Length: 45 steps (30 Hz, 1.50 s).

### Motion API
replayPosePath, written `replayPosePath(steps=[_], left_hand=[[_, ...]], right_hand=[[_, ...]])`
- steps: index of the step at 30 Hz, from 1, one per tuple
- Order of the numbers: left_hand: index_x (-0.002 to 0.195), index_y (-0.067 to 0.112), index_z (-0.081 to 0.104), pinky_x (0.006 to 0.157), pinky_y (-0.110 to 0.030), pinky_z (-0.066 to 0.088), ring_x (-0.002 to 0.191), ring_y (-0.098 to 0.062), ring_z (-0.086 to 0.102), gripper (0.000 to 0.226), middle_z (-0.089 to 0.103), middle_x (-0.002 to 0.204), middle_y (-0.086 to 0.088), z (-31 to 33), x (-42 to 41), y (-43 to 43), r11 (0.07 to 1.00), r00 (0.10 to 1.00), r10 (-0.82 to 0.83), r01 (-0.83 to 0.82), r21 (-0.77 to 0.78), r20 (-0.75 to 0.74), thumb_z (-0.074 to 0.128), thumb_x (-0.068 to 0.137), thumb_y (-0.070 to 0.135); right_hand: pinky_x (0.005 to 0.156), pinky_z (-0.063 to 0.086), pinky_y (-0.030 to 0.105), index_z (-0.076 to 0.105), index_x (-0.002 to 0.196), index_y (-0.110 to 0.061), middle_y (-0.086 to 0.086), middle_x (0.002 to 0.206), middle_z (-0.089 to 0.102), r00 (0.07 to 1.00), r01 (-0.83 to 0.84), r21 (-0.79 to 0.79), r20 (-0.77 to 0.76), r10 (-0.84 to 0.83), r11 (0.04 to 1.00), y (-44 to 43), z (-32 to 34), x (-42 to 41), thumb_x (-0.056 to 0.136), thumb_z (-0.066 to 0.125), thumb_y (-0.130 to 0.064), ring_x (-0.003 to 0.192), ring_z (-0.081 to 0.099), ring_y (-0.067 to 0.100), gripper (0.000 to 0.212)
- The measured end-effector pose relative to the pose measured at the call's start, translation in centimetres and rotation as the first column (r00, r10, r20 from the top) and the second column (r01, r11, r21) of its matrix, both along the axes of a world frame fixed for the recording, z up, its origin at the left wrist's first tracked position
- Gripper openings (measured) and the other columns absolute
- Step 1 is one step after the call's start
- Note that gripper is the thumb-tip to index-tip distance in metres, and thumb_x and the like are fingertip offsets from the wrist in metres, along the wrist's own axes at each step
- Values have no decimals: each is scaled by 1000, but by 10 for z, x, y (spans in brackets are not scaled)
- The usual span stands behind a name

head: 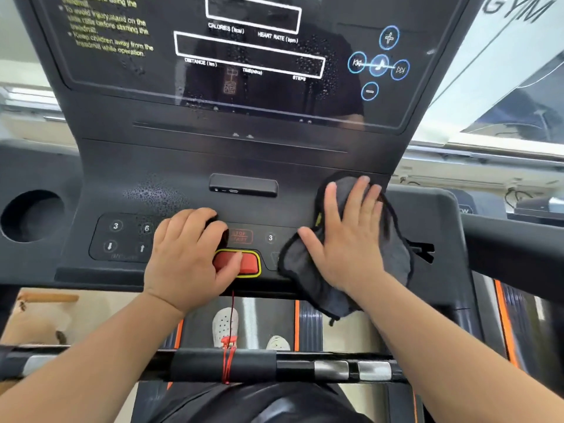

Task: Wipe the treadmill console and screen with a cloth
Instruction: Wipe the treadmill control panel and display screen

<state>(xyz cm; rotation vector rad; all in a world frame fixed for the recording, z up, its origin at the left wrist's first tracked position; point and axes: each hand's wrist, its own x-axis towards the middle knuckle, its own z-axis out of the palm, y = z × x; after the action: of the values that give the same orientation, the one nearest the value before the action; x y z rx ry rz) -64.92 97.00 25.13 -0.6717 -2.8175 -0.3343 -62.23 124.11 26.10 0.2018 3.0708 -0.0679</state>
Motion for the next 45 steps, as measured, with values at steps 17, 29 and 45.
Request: replayPosePath(steps=[17, 29, 45], left_hand=[[102, 8, 70, 93, -51, 43, 110, -42, 58, 49, 65, 117, -15, -2, 1, 0, 1000, 1000, 0, 0, -2, -20, 54, 85, 51], [101, 8, 69, 90, -51, 43, 105, -42, 58, 45, 65, 116, -16, -4, 0, 0, 999, 998, 6, -4, 38, -59, 54, 85, 48], [100, 6, 70, 88, -51, 43, 103, -43, 59, 47, 66, 114, -17, 0, 1, 2, 999, 999, 32, -32, 25, -19, 51, 86, 46]], right_hand=[[125, 7, 63, 18, 164, -20, 24, 170, 1, 997, -24, -64, 66, 28, 998, 17, 3, 45, 94, 6, -80, 156, -4, 45, 92], [121, 20, 62, 25, 162, -25, 19, 170, 11, 899, -436, -31, 38, 437, 899, 6, -12, 100, 90, 47, -77, 157, 5, 42, 92], [126, 3, 59, 21, 163, -29, 14, 172, 6, 894, -442, -95, 30, 447, 892, -40, -5, 69, 92, 28, -82, 158, -3, 37, 89]])
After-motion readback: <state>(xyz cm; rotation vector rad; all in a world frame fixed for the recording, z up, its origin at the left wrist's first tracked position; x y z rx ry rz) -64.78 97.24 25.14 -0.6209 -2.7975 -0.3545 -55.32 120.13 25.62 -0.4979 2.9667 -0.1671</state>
